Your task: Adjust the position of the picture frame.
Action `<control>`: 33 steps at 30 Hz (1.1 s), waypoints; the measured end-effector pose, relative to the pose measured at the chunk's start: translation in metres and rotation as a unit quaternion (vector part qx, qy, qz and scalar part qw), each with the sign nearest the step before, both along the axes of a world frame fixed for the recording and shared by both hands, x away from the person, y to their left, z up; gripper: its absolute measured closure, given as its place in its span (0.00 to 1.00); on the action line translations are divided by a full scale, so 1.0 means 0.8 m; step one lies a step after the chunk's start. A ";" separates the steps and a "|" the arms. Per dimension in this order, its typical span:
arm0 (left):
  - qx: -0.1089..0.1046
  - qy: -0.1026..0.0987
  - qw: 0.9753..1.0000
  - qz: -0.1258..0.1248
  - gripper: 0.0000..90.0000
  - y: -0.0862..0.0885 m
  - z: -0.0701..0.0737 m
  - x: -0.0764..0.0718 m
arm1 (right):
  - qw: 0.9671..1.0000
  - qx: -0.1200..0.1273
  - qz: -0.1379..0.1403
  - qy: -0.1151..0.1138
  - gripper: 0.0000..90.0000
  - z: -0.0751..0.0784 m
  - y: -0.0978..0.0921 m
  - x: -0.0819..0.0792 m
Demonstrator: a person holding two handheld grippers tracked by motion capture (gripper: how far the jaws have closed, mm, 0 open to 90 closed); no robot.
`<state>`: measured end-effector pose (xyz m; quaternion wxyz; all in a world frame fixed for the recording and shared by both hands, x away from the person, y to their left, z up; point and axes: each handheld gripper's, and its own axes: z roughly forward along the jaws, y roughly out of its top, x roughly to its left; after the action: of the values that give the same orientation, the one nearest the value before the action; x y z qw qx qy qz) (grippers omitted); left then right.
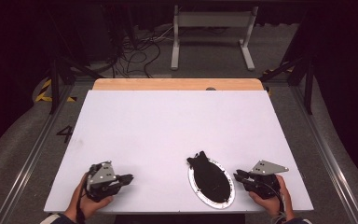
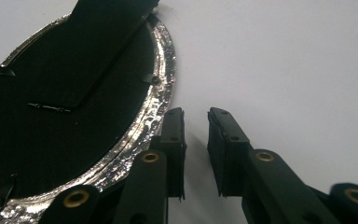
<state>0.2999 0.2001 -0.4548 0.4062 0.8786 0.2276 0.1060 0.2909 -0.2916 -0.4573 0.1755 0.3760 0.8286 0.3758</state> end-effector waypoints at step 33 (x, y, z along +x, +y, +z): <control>0.012 0.027 0.983 -0.179 1.00 -0.188 -0.014 -0.008 | 1.000 -0.014 -0.004 0.012 1.00 0.000 0.049 0.022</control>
<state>0.2932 0.0493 -0.4663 0.4020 0.9124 0.0762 0.0102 0.3087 -0.2524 -0.4576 0.1727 0.3815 0.8342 0.3588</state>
